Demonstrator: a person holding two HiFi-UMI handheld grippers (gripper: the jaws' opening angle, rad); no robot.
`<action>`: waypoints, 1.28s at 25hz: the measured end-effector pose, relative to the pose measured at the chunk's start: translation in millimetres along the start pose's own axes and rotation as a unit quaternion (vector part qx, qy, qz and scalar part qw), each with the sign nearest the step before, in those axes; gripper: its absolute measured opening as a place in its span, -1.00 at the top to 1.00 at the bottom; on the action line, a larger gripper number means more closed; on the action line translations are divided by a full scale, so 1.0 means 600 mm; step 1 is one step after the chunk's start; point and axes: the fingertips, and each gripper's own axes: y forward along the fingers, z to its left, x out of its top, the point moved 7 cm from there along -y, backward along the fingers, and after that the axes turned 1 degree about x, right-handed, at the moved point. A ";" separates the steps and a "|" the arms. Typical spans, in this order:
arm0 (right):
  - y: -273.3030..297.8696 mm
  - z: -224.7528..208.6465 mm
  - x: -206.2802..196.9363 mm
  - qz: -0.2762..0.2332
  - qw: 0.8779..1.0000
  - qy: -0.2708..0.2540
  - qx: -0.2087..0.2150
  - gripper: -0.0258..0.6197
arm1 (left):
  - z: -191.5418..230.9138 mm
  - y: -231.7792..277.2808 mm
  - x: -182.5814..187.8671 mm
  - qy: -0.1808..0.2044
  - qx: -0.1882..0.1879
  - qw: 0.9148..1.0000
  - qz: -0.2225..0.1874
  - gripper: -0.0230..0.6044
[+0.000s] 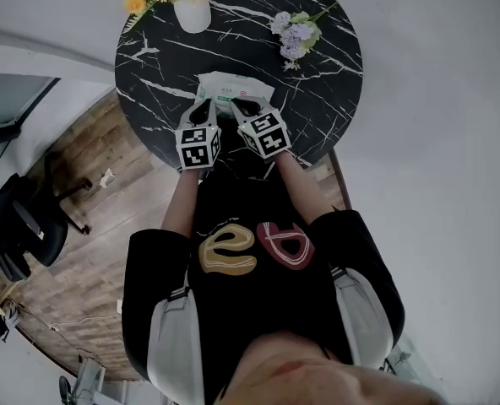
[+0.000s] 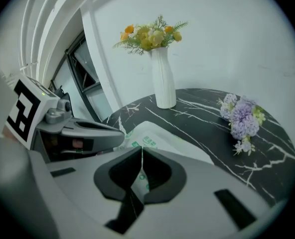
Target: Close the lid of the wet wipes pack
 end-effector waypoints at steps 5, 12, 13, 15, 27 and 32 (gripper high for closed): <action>-0.036 -0.006 0.000 -0.038 0.999 0.011 -0.013 0.87 | -0.007 -0.012 0.010 0.007 -0.006 1.000 -0.013 0.87; -0.098 -0.004 0.019 -0.117 0.993 0.015 -0.030 0.87 | -0.035 -0.054 0.048 0.031 -0.023 0.997 -0.067 0.87; -0.107 -0.001 0.023 -0.125 0.991 0.012 -0.033 0.88 | -0.041 -0.063 0.056 0.030 -0.027 0.996 -0.077 0.87; -0.124 0.005 0.029 -0.143 0.989 0.010 -0.038 0.87 | -0.055 -0.081 0.073 0.035 -0.037 0.994 -0.099 0.87; -0.214 0.040 0.061 -0.221 0.972 -0.035 -0.077 0.88 | -0.094 -0.181 0.099 0.111 -0.026 0.976 -0.184 0.87; -0.245 0.052 0.063 -0.240 0.964 -0.061 -0.095 0.88 | -0.099 -0.212 0.100 0.116 -0.029 0.972 -0.204 0.87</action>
